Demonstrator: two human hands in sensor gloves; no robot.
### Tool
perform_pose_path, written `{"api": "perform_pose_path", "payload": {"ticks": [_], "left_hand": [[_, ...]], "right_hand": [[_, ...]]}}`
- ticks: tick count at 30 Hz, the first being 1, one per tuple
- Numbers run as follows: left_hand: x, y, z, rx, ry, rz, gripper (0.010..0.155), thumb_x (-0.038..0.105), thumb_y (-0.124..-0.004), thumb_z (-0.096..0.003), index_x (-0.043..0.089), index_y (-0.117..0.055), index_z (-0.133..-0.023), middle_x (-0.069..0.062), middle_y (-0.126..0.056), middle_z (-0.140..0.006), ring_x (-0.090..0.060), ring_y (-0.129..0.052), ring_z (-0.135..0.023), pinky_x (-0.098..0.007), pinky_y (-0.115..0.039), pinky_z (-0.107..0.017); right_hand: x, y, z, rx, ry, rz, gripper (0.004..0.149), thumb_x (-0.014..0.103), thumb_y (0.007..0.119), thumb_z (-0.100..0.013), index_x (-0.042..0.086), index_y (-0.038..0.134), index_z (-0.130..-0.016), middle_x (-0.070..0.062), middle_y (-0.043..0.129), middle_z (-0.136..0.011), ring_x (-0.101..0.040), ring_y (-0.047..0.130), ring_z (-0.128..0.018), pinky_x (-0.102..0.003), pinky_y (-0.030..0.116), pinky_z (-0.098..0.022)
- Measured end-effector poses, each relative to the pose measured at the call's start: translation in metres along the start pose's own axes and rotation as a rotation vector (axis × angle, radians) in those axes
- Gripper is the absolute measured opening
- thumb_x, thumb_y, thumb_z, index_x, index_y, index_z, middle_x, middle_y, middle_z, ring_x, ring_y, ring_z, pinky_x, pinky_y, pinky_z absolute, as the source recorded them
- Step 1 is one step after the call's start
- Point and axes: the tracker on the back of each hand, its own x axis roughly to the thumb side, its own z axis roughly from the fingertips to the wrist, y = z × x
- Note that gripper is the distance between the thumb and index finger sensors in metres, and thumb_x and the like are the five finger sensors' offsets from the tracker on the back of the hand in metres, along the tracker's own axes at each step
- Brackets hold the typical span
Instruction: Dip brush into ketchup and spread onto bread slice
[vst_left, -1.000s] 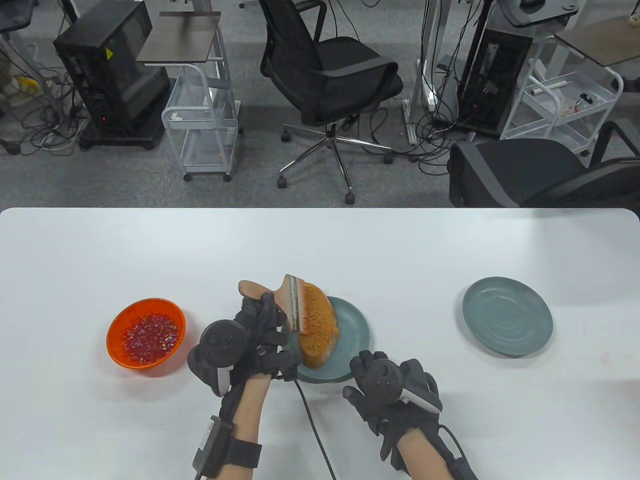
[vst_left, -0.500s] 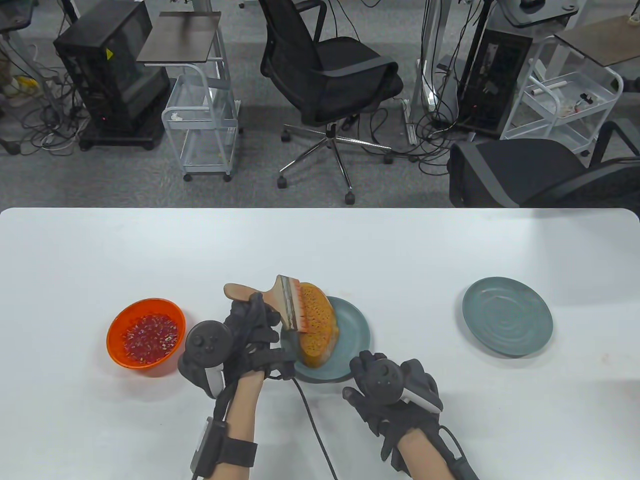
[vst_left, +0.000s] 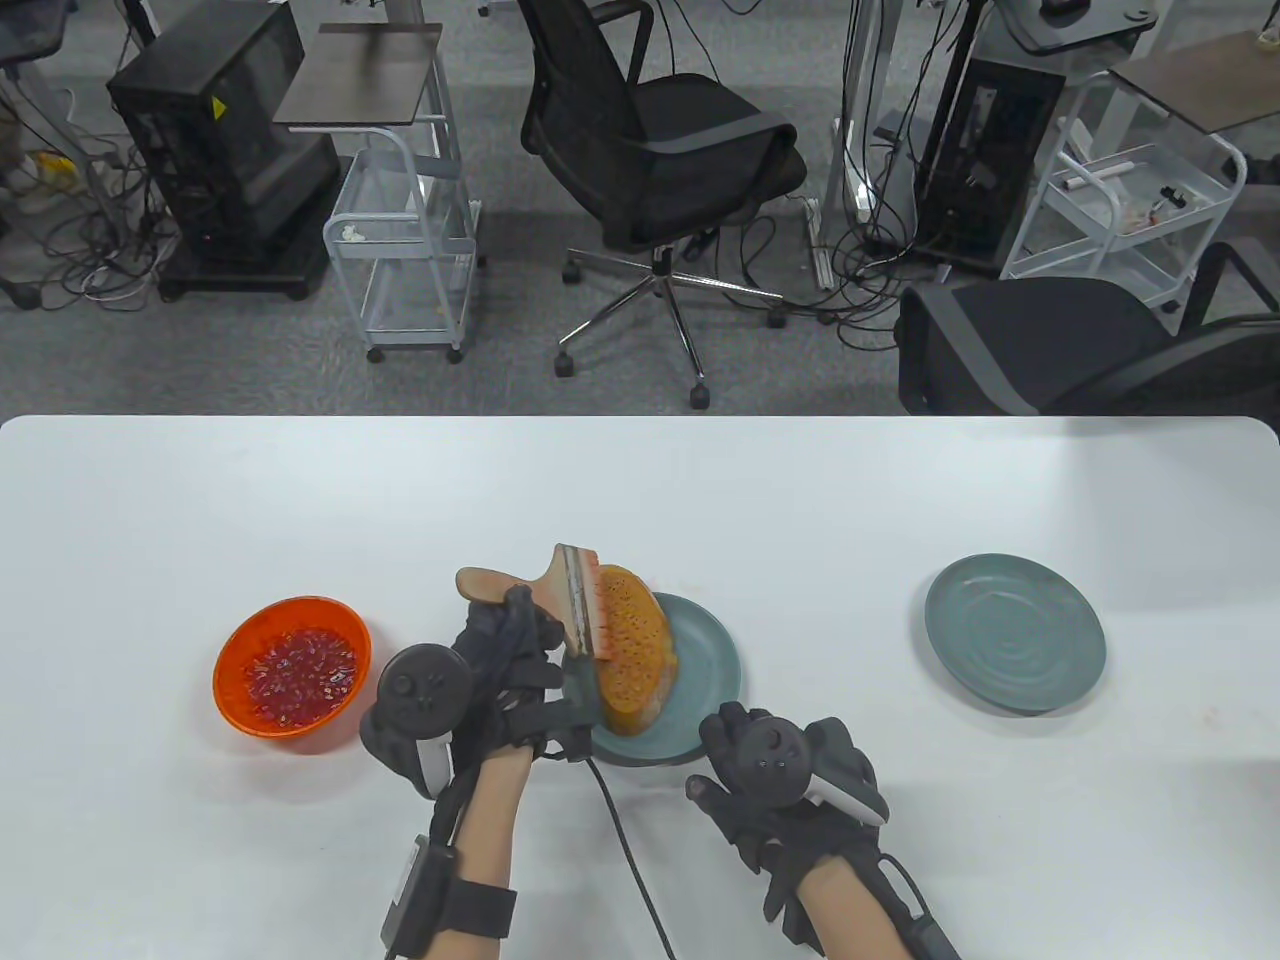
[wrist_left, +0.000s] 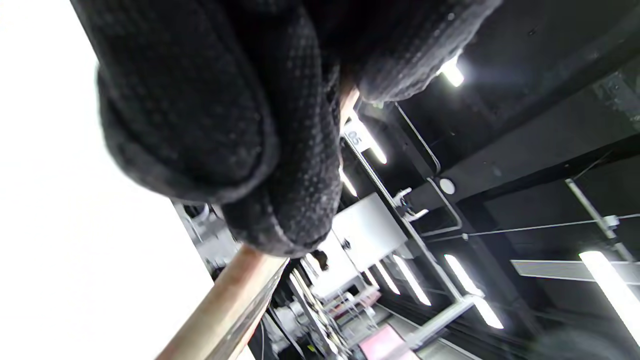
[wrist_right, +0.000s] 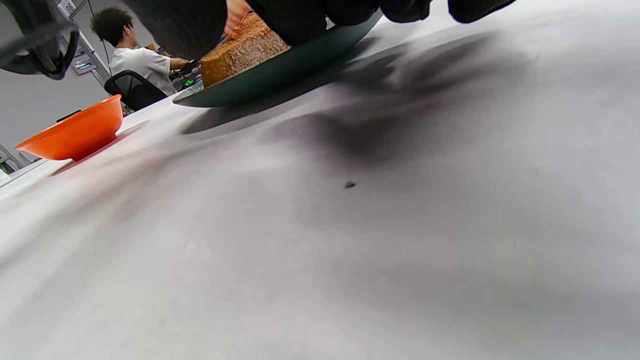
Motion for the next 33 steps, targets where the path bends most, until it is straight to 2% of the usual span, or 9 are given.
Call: {"api": "perform_pose_path", "payload": {"ticks": [2,4,6,12,16,21,25,28,33], "left_hand": [[-0.002,-0.012,0.003,-0.084,0.067,0.080,0.053,0.035,-0.077,-0.0591,-0.012,-0.087,-0.082,-0.024,-0.107,-0.058,-0.021,-0.121,-0.035,-0.036,-0.104,-0.025],[-0.005,-0.018,0.004,-0.113,0.097,0.084,0.053,0.034,-0.078,-0.0592,-0.012,-0.087,-0.082,-0.024,-0.106,-0.059,-0.022,-0.121,-0.035,-0.037,-0.104,-0.025],[-0.009,-0.018,0.003,-0.086,0.098,0.037,0.053,0.034,-0.077,-0.0591,-0.012,-0.087,-0.082,-0.024,-0.107,-0.058,-0.021,-0.121,-0.035,-0.036,-0.104,-0.025],[-0.013,0.003,-0.001,0.028,0.074,-0.063,0.053,0.036,-0.076,-0.0595,-0.011,-0.087,-0.082,-0.022,-0.107,-0.059,-0.019,-0.121,-0.035,-0.035,-0.103,-0.026],[-0.013,-0.001,-0.001,-0.019,0.066,0.035,0.053,0.035,-0.077,-0.0593,-0.011,-0.086,-0.083,-0.024,-0.105,-0.060,-0.023,-0.120,-0.037,-0.038,-0.102,-0.026],[-0.017,-0.005,-0.002,-0.058,0.089,0.088,0.053,0.035,-0.077,-0.0593,-0.011,-0.086,-0.084,-0.024,-0.105,-0.061,-0.023,-0.120,-0.037,-0.038,-0.102,-0.027],[-0.027,0.007,-0.005,0.004,0.086,-0.022,0.053,0.036,-0.077,-0.0595,-0.009,-0.086,-0.085,-0.022,-0.105,-0.062,-0.021,-0.119,-0.039,-0.037,-0.103,-0.029],[-0.024,0.012,-0.004,0.044,0.039,0.015,0.053,0.036,-0.077,-0.0591,-0.010,-0.086,-0.084,-0.023,-0.105,-0.062,-0.022,-0.120,-0.038,-0.037,-0.103,-0.028],[-0.016,-0.002,-0.001,-0.070,0.104,0.123,0.053,0.034,-0.077,-0.0593,-0.012,-0.087,-0.082,-0.024,-0.106,-0.059,-0.021,-0.121,-0.036,-0.037,-0.104,-0.026]], "right_hand": [[0.000,0.001,0.000,0.003,-0.002,-0.005,0.066,0.045,0.061,-0.065,0.008,0.039,-0.116,-0.025,0.022,-0.116,-0.054,0.027,-0.105,-0.067,0.038,-0.070],[-0.001,0.001,0.000,0.011,-0.006,-0.006,0.067,0.045,0.061,-0.065,0.008,0.037,-0.116,-0.024,0.021,-0.115,-0.054,0.027,-0.105,-0.067,0.038,-0.070],[-0.004,0.001,0.001,0.021,-0.011,-0.015,0.067,0.045,0.061,-0.065,0.009,0.035,-0.116,-0.024,0.019,-0.116,-0.054,0.026,-0.105,-0.067,0.037,-0.070],[-0.005,0.002,0.001,0.019,0.002,-0.029,0.067,0.044,0.060,-0.066,0.010,0.034,-0.116,-0.022,0.015,-0.116,-0.054,0.018,-0.104,-0.069,0.034,-0.069],[-0.003,0.003,0.000,0.029,0.027,-0.014,0.067,0.045,0.059,-0.066,0.012,0.031,-0.117,-0.027,0.004,-0.113,-0.057,0.010,-0.102,-0.071,0.030,-0.069],[-0.003,0.004,-0.001,0.016,0.011,-0.004,0.067,0.044,0.060,-0.066,0.010,0.033,-0.116,-0.020,0.011,-0.116,-0.055,0.012,-0.103,-0.070,0.032,-0.069],[-0.002,0.003,-0.001,0.016,0.018,0.002,0.067,0.044,0.060,-0.066,0.010,0.033,-0.116,-0.021,0.012,-0.116,-0.055,0.014,-0.103,-0.070,0.032,-0.069],[-0.002,0.004,-0.001,0.017,0.017,0.001,0.067,0.044,0.061,-0.066,0.009,0.033,-0.116,-0.021,0.012,-0.116,-0.055,0.014,-0.103,-0.070,0.033,-0.069],[-0.001,0.005,-0.001,0.017,0.011,-0.002,0.068,0.045,0.061,-0.066,0.008,0.033,-0.116,-0.022,0.013,-0.116,-0.055,0.015,-0.103,-0.070,0.034,-0.069]]}}
